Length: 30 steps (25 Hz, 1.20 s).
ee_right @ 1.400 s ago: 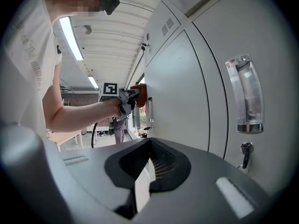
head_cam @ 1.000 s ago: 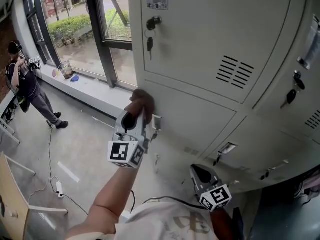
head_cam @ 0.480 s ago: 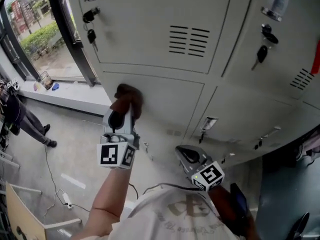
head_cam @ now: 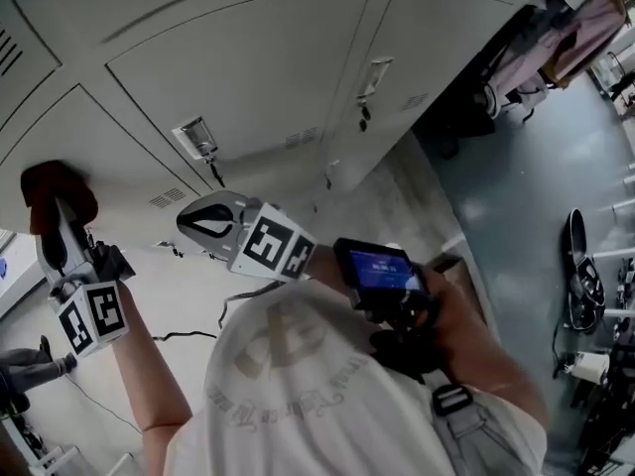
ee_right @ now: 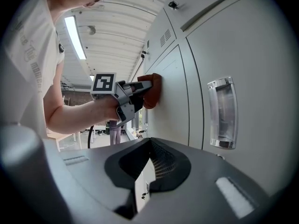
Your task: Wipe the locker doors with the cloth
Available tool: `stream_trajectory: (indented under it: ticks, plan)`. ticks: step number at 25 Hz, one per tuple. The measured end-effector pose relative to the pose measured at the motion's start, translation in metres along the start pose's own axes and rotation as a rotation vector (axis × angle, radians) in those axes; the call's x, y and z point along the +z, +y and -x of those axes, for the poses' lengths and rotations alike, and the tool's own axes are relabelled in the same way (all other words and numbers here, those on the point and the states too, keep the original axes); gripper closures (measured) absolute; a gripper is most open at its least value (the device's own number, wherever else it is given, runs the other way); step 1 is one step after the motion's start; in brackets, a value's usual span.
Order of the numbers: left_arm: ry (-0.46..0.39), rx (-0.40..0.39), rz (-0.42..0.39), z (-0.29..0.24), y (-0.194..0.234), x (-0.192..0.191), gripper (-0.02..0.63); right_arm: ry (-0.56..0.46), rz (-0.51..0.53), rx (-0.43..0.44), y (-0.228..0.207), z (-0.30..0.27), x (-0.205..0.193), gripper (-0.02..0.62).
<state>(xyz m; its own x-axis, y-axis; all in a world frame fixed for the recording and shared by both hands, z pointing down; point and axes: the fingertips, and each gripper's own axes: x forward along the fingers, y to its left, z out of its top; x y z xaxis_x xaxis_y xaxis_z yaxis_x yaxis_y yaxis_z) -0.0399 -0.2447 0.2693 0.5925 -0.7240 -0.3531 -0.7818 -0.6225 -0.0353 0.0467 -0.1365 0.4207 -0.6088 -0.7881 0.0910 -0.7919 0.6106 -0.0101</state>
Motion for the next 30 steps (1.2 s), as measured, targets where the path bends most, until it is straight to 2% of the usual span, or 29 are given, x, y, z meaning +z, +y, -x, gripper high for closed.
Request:
stream_trajectory:
  ticks: [10, 14, 16, 19, 21, 26, 30]
  plan:
    - [-0.008, -0.092, -0.026, -0.011, -0.057, 0.006, 0.528, 0.000, -0.009, -0.016, -0.002, 0.027, -0.004, 0.588]
    - [-0.041, -0.116, -0.047, -0.015, -0.082, 0.015, 0.528, -0.028, 0.003, -0.004, 0.000, 0.038, -0.002, 0.588]
    - [-0.056, -0.128, -0.032, -0.022, -0.105, 0.014, 0.528, 0.001, 0.021, -0.015, -0.006, 0.052, -0.014, 0.588]
    - [0.000, -0.183, -0.067, -0.034, -0.134, 0.001, 0.528, -0.010, -0.033, -0.059, -0.021, 0.069, -0.016, 0.588]
    - [0.028, -0.205, -0.101, -0.039, -0.143, -0.002, 0.528, -0.029, -0.032, -0.057, -0.026, 0.071, -0.012, 0.588]
    - [-0.006, -0.166, -0.086, -0.042, -0.146, 0.008, 0.528, -0.035, -0.008, -0.036, -0.037, 0.085, -0.014, 0.588]
    - [-0.065, -0.097, -0.121, -0.043, -0.134, 0.032, 0.528, -0.033, -0.019, -0.018, -0.041, 0.097, -0.020, 0.588]
